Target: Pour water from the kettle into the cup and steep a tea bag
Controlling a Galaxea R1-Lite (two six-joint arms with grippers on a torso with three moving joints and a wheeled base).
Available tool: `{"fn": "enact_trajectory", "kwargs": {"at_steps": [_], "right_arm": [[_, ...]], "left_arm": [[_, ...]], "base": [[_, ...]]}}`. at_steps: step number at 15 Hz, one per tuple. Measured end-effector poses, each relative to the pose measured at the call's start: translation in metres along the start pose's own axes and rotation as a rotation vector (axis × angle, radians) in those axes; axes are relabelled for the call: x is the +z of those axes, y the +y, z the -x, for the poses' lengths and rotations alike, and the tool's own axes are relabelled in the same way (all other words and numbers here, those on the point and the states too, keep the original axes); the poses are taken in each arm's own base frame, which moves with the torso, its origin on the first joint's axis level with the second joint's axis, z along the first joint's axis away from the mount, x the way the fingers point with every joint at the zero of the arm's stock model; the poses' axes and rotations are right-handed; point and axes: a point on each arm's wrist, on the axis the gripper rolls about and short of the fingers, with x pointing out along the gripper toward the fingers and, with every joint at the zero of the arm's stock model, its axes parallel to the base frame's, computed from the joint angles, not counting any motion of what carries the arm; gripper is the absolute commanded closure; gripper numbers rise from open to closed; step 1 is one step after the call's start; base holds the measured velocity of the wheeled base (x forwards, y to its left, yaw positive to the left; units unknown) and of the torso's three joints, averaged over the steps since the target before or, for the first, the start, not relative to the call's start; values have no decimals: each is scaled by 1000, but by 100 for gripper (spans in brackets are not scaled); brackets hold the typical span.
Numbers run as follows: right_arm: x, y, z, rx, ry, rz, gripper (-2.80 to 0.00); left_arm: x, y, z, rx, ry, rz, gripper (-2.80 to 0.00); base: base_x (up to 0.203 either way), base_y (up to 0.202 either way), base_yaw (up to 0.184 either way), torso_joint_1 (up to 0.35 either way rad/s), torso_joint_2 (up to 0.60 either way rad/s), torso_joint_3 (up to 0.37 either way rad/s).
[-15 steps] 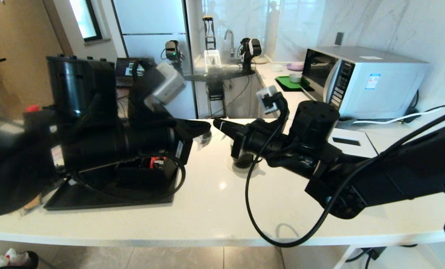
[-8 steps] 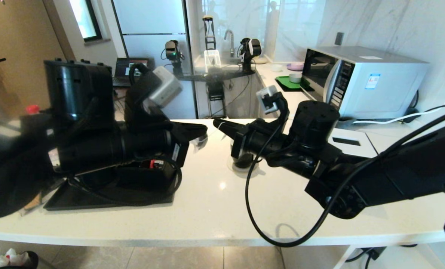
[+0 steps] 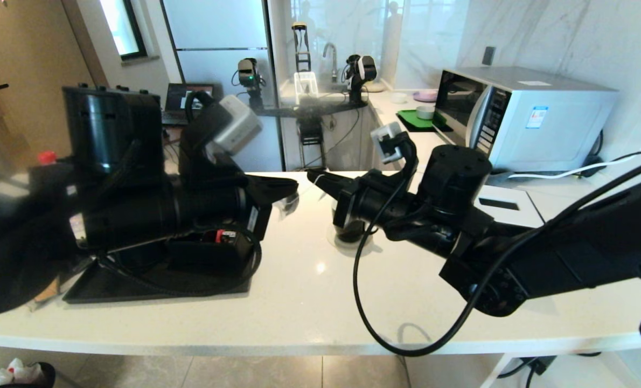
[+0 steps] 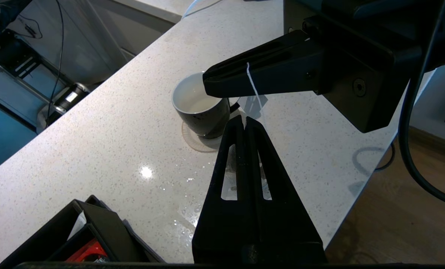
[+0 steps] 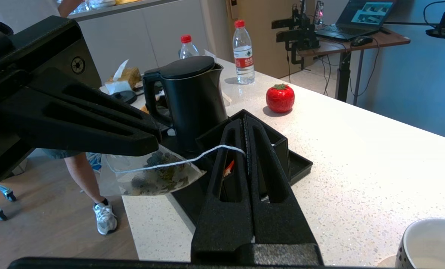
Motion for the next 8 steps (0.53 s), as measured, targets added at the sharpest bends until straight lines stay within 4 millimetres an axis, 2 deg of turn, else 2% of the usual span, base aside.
{"fn": "enact_trajectory", "kwargs": {"at_steps": [2,3,8], "right_arm": [[0,0,0,0,-1,-1,0],[0,0,0,0,-1,0,0],[0,0,0,0,-1,0,0]], "left_arm": [[0,0,0,0,0,-3,0],[0,0,0,-1,0,-12,-280],[0,0,0,-1,1,-38,-280]], "base": [[0,0,0,0,0,0],[0,0,0,0,0,0],[0,0,0,0,0,0]]}}
